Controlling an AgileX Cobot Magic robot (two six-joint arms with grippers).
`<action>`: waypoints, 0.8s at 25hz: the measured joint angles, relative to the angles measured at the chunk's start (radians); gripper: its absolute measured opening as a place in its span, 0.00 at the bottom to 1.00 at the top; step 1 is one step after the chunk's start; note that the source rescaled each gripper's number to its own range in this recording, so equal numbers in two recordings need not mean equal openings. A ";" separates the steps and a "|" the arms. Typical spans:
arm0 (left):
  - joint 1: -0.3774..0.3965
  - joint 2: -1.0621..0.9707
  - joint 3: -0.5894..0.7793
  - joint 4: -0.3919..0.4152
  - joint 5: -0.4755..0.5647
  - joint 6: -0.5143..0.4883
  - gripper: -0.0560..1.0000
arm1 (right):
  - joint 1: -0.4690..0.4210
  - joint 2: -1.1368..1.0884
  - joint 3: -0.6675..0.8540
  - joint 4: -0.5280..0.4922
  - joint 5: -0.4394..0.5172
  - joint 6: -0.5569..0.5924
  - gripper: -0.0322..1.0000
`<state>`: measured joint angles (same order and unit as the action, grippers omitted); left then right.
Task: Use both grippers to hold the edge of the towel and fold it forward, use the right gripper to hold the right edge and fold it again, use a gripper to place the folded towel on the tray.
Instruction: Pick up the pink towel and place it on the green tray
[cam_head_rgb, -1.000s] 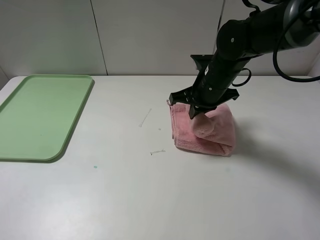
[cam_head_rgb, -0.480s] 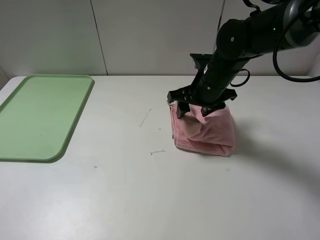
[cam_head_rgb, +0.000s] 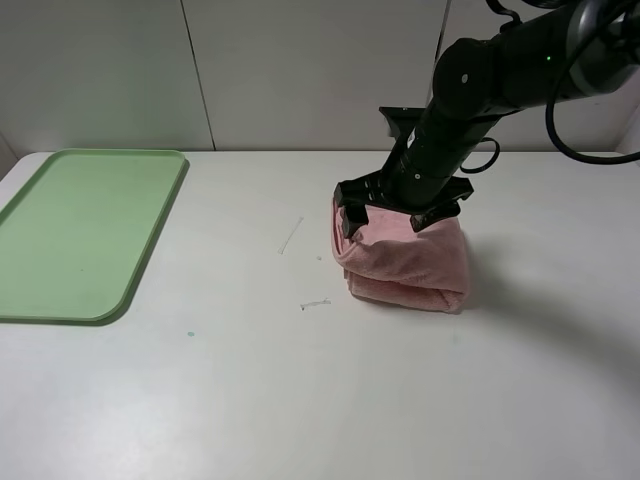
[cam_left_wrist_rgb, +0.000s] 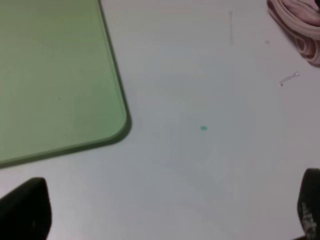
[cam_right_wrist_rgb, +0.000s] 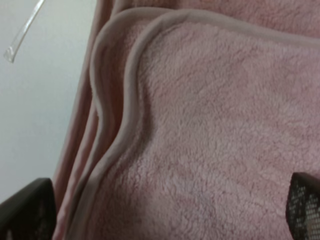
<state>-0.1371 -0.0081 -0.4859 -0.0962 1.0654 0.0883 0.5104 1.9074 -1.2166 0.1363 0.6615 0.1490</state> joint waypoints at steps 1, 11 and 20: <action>0.000 0.000 0.000 0.000 0.000 0.000 0.99 | 0.000 0.000 0.000 0.000 0.000 0.000 1.00; 0.000 0.000 0.000 0.000 0.000 0.000 0.99 | 0.000 0.000 0.000 -0.001 -0.012 0.006 1.00; 0.000 0.000 0.000 0.000 0.000 0.000 0.99 | 0.000 -0.070 0.000 -0.048 -0.006 0.011 1.00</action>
<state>-0.1371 -0.0081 -0.4859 -0.0962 1.0654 0.0883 0.5104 1.8371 -1.2166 0.0887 0.6555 0.1603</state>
